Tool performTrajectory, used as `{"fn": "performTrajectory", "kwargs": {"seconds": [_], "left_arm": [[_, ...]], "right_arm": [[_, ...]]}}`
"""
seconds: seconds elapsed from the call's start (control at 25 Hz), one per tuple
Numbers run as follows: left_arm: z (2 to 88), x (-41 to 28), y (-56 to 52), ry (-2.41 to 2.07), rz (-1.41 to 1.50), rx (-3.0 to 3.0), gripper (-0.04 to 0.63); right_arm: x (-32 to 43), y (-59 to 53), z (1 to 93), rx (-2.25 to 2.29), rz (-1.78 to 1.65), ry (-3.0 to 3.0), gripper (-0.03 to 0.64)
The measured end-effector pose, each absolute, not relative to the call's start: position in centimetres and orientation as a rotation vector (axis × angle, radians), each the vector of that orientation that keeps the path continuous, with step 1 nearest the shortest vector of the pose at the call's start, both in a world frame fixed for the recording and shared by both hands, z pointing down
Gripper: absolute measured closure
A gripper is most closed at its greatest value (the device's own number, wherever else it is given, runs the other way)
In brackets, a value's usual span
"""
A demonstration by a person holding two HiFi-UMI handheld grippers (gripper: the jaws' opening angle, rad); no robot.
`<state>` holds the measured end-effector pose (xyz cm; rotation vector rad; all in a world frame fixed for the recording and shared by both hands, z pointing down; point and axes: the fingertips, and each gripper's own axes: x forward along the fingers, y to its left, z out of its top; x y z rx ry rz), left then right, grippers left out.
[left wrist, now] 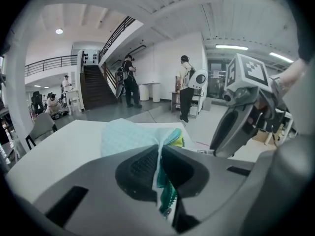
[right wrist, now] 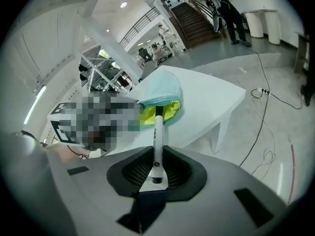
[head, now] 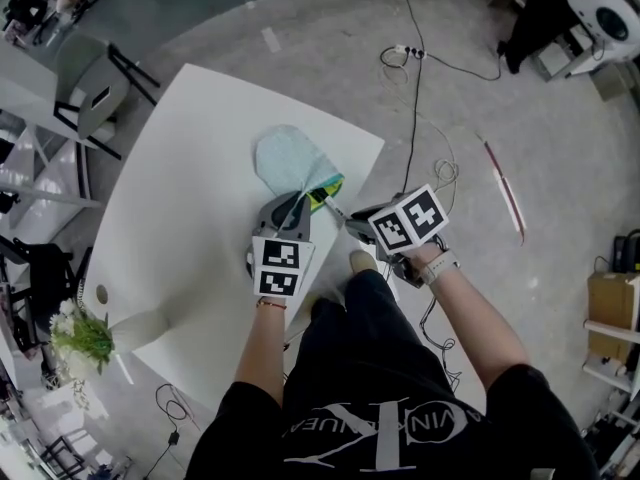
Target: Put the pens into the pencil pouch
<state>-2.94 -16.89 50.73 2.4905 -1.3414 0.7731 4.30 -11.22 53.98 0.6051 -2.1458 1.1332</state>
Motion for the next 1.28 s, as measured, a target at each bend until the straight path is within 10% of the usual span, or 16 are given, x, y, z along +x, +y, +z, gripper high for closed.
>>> {"fn": "performTrajectory", "kwargs": {"seconds": [1.28], "left_arm": [[51.0, -1.8, -15.9, -1.285, 0.750, 2.500, 0.569]], "right_arm": [[3.3, -14.1, 55.2, 0.669, 0.833, -2.145, 0.485]]}}
